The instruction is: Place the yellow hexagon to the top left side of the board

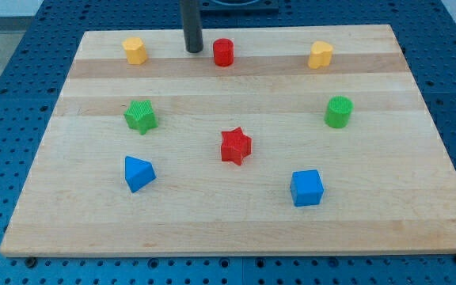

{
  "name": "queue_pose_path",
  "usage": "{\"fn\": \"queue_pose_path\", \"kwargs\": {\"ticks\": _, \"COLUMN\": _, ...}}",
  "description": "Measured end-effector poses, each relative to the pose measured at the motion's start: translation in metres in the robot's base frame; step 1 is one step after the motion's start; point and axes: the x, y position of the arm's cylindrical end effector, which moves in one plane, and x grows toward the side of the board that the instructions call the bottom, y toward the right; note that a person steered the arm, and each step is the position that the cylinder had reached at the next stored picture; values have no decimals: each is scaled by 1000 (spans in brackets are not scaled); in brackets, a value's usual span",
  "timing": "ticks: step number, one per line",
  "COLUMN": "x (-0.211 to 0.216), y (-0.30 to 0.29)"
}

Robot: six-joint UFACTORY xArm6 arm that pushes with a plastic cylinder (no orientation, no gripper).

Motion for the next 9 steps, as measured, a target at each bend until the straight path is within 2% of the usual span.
{"fn": "queue_pose_path", "kwargs": {"ticks": 4, "x": 19, "y": -95}}
{"fn": "queue_pose_path", "kwargs": {"ticks": 9, "x": 10, "y": -115}}
